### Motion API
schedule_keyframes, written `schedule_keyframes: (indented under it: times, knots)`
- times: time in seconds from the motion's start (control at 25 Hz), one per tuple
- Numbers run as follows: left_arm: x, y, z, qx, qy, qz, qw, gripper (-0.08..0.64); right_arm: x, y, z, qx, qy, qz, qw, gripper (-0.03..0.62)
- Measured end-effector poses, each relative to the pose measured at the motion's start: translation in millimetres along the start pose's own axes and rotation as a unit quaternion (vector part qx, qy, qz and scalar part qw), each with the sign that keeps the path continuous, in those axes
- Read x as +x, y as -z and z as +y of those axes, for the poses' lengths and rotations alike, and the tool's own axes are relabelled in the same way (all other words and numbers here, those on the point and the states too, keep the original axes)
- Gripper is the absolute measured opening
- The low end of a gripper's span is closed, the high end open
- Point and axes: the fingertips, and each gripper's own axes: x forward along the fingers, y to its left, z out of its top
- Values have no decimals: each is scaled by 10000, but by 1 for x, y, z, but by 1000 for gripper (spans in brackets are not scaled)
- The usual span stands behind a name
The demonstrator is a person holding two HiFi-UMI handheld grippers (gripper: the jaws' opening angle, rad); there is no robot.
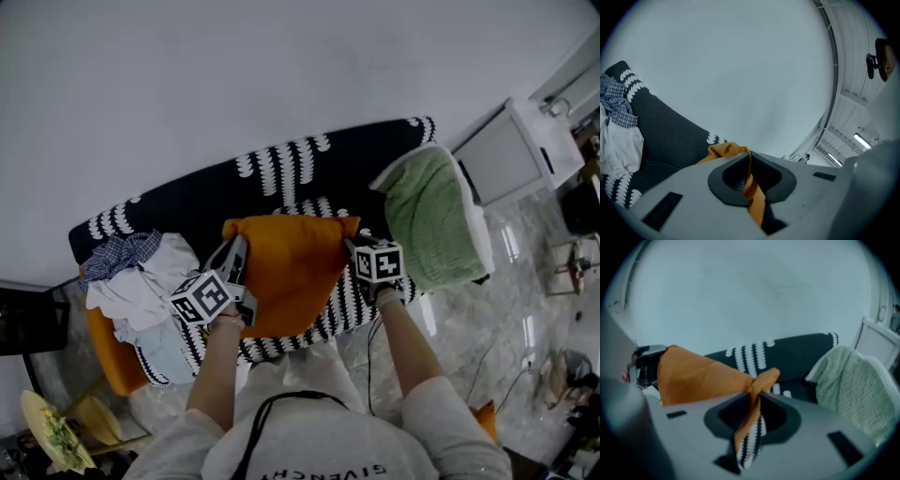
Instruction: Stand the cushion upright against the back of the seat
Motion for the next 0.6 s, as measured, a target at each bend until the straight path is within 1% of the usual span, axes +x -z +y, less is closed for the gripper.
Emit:
schedule_keyframes:
  times: [0.12, 0.24, 0.32, 0.44, 0.52, 0.6]
  knots:
    - [6, 3, -5, 21, -8, -11, 10000, 38, 1, 2, -13, 1, 94, 108, 9999, 108]
    - [13, 8, -10, 72, -7, -7, 10000, 38, -4, 5, -28, 63, 341, 153, 9993, 147]
    - [16, 10, -12, 94, -13, -2, 10000, 38, -11, 5, -36, 108, 585, 104, 9982, 149]
    - [20, 10, -12, 115, -27, -17, 9999, 37, -26, 0, -44, 81, 896, -121, 9959, 149]
    - [19, 10, -12, 117, -37, -42, 9999, 38, -36, -5, -41, -20, 926, -270, 9953, 149]
    - [19, 9, -12, 108, -39, -78, 9999, 37, -44, -15, -32, -290, 905, -397, 9947, 148]
